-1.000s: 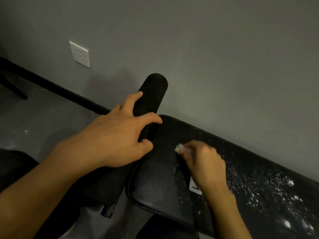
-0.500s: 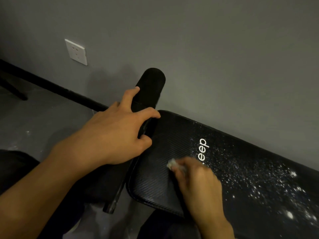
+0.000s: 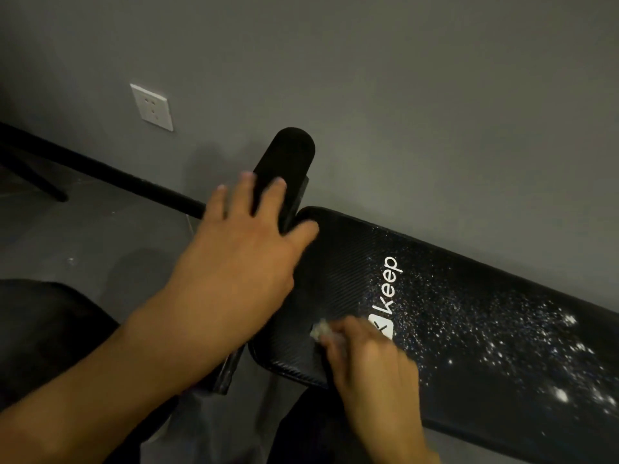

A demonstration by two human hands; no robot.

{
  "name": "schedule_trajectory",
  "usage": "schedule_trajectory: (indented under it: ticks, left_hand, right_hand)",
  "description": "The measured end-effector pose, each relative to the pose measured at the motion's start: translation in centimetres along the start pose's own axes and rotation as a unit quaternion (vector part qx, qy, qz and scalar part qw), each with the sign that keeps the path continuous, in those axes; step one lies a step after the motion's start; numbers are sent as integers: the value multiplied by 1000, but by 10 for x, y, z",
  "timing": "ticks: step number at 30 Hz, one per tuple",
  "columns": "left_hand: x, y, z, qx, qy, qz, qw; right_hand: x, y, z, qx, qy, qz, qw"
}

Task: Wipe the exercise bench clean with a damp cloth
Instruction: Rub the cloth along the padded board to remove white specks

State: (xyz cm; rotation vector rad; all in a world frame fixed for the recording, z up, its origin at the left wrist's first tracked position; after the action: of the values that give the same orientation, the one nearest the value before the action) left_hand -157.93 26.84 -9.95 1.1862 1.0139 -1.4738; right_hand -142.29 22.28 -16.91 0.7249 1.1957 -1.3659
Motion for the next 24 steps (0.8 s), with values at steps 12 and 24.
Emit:
schedule_trajectory:
  ticks: [12, 24]
  left_hand:
    - [104, 71, -13, 47, -41, 132, 989]
    - [118, 66, -53, 67, 5, 152, 986]
  right_hand:
    - [14, 29, 39, -1, 101, 7, 995]
    - [15, 39, 37, 6, 126, 12, 992]
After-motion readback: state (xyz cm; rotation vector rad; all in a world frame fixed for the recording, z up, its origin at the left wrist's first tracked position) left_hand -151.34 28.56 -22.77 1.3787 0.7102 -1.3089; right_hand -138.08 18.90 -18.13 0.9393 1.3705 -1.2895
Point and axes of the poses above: each hand's wrist, its own z-axis away from the middle knuckle, its own x-axis out of the palm, y = z × x, the point moved 8 cm from there along -z, towards the middle knuckle, and after that the axes turned 13 degrees about -y, right-handed, at the moved point
